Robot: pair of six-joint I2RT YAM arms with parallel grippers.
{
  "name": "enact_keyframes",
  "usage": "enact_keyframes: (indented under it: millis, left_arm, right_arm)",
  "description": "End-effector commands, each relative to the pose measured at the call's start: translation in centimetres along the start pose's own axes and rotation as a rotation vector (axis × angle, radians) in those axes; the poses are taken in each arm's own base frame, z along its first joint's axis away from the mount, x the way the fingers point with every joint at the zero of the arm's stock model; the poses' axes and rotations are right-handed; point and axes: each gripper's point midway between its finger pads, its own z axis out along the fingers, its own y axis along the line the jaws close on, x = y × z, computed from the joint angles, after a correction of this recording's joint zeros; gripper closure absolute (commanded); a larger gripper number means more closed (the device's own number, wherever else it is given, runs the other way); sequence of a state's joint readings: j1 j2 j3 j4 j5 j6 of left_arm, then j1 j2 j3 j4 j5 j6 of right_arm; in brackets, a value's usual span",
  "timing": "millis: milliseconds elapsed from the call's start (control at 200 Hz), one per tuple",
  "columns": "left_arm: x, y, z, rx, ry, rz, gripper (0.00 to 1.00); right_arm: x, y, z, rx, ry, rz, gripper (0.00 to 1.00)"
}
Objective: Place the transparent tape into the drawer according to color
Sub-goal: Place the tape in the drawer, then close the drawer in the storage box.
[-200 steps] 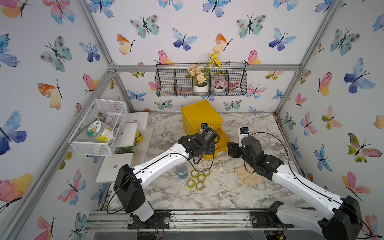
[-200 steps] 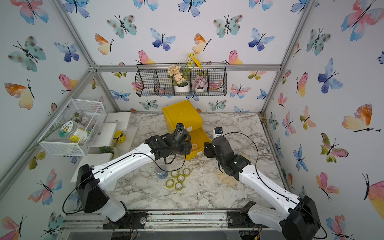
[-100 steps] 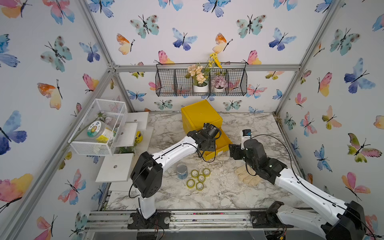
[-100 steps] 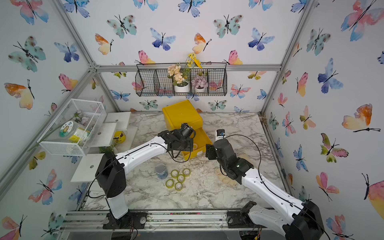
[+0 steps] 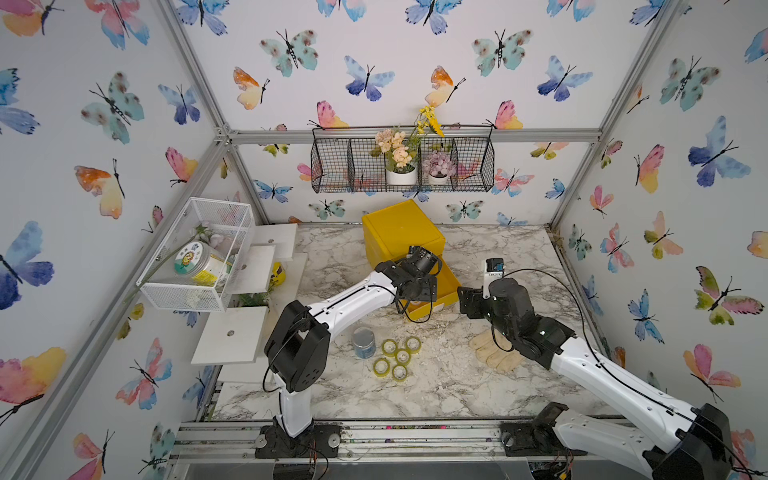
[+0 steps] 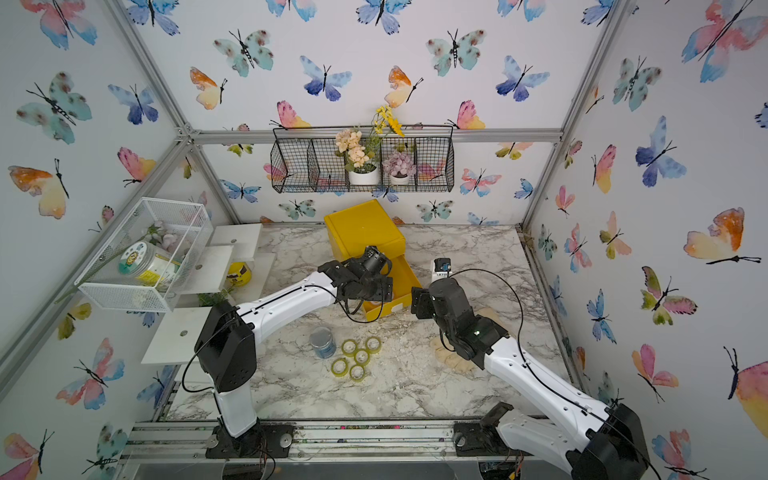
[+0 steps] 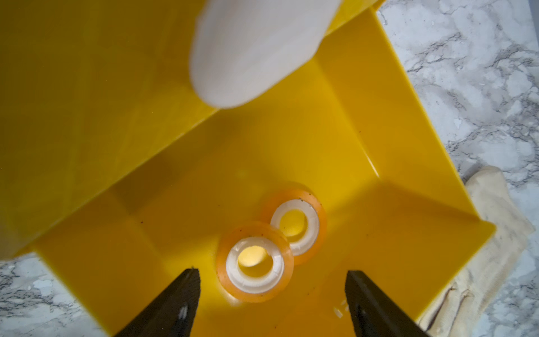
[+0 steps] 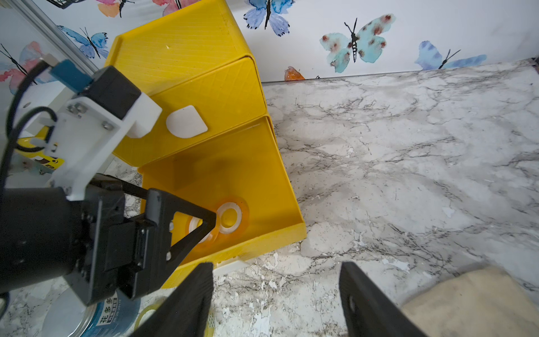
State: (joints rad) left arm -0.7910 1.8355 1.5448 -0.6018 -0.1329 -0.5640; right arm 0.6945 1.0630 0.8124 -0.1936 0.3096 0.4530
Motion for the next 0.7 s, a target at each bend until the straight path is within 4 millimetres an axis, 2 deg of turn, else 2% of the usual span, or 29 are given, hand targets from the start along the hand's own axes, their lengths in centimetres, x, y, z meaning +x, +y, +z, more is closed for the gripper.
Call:
enact_keyframes:
  millis: [0,195,315,435,571,696]
  left_arm:
    - [-1.3,-1.0,-3.2,0.087,-0.046,-0.016,0.15]
    - [-1.8,-1.5,-6.9,0.165,-0.094,-0.025,0.12]
    - [-2.2,-1.0,-9.6,0.222,-0.131,-0.048,0.12]
    - [-3.3,1.1,-11.9,0.275,-0.188,-0.12,0.13]
    - [-5.9,4.1,-15.2,0.285,-0.323,-0.175,0.14]
    - [-8.1,6.7,-15.8,0.244,-0.37,-0.208,0.15]
  right_arm:
    - [-0.4,0.0,-0.3,-0.009,-0.023,0.023,0.27]
    - [-0.1,0.1,-0.2,-0.025,-0.029,0.036,0.27]
    - [0.4,0.4,0.1,-0.044,-0.021,0.041,0.27]
    - [1.2,0.6,0.7,-0.059,-0.003,0.049,0.26]
    - [2.5,0.9,1.6,-0.073,0.031,0.06,0.27]
    - [4.0,0.8,2.6,-0.06,0.083,0.059,0.31]
